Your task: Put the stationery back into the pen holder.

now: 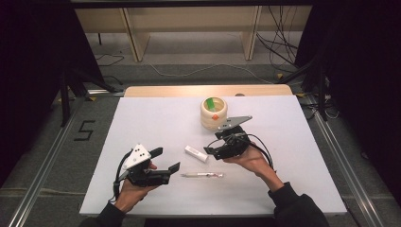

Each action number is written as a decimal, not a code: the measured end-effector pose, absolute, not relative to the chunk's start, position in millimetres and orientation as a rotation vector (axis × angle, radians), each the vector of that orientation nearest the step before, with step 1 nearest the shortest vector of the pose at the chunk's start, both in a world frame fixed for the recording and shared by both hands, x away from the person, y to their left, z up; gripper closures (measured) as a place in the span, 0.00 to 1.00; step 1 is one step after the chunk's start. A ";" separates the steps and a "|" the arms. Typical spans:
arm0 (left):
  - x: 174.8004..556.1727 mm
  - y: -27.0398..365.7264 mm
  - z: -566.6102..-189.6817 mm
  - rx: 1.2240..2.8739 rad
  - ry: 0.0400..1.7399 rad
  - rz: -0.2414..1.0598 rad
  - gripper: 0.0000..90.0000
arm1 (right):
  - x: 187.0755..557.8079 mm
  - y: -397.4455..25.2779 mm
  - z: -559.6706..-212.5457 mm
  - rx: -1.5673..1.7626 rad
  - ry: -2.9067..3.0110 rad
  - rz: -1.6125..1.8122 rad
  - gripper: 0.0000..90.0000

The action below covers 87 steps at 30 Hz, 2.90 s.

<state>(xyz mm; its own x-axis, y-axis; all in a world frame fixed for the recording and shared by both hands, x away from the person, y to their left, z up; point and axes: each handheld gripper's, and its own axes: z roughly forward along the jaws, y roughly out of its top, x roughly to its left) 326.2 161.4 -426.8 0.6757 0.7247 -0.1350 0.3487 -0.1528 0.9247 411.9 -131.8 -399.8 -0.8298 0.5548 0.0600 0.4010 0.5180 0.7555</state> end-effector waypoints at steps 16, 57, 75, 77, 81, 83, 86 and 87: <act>326.1 162.3 -426.1 1.743 0.872 0.415 0.17 | 397.5 -103.0 -415.2 0.660 2.770 1.077 0.38; 326.5 163.7 -425.0 1.726 0.875 0.413 0.17 | 395.2 -71.0 -458.3 0.498 2.951 0.674 0.60; 326.1 163.4 -425.2 1.732 0.872 0.415 0.17 | 396.5 -67.5 -465.2 0.464 2.975 0.569 0.74; 326.2 163.4 -425.0 1.731 0.872 0.415 0.17 | 395.7 -66.8 -465.3 0.471 2.973 0.572 0.76; 326.5 163.2 -425.2 1.733 0.872 0.413 0.17 | 395.7 -66.2 -465.0 0.455 2.987 0.563 0.80; 326.3 163.1 -425.3 1.734 0.871 0.414 0.17 | 396.2 -65.9 -464.6 0.444 2.992 0.551 0.81; 326.4 162.8 -425.3 1.732 0.872 0.414 0.17 | 395.1 -63.9 -464.3 0.447 2.995 0.539 0.83; 326.4 162.9 -425.3 1.733 0.871 0.415 0.17 | 394.9 -63.0 -464.2 0.452 2.997 0.539 0.84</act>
<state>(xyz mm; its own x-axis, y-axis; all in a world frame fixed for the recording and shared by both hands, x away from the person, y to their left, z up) 326.4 162.9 -425.3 0.6687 0.7290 -0.1461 0.3460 -0.1311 0.9290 394.9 -63.0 -464.2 -0.9550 0.2966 -0.0101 0.2745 0.8958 0.3496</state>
